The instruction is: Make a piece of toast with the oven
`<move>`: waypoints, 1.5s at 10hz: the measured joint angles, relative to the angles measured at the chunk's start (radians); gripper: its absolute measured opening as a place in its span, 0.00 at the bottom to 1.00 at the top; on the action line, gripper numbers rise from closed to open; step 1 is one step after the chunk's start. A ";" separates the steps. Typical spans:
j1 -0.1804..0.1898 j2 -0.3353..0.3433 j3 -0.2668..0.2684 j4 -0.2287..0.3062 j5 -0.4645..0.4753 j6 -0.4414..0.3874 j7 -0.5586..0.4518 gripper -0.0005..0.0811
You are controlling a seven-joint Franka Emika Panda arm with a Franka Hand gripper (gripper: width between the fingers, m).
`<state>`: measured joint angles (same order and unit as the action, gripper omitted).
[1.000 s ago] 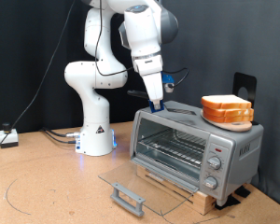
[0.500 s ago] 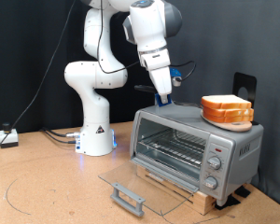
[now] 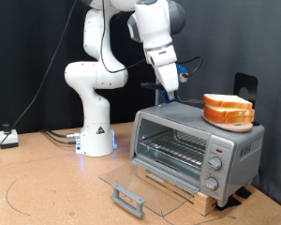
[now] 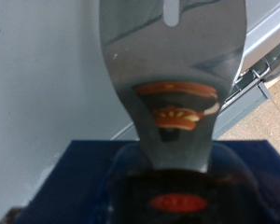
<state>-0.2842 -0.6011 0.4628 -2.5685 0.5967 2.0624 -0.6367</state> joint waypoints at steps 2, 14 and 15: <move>0.000 0.002 0.028 -0.001 0.018 0.051 0.024 0.49; 0.006 0.107 0.177 0.046 0.162 0.253 0.137 0.49; 0.011 0.107 0.172 0.042 0.217 0.278 0.102 0.49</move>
<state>-0.2729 -0.4938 0.6347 -2.5266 0.8133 2.3408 -0.5343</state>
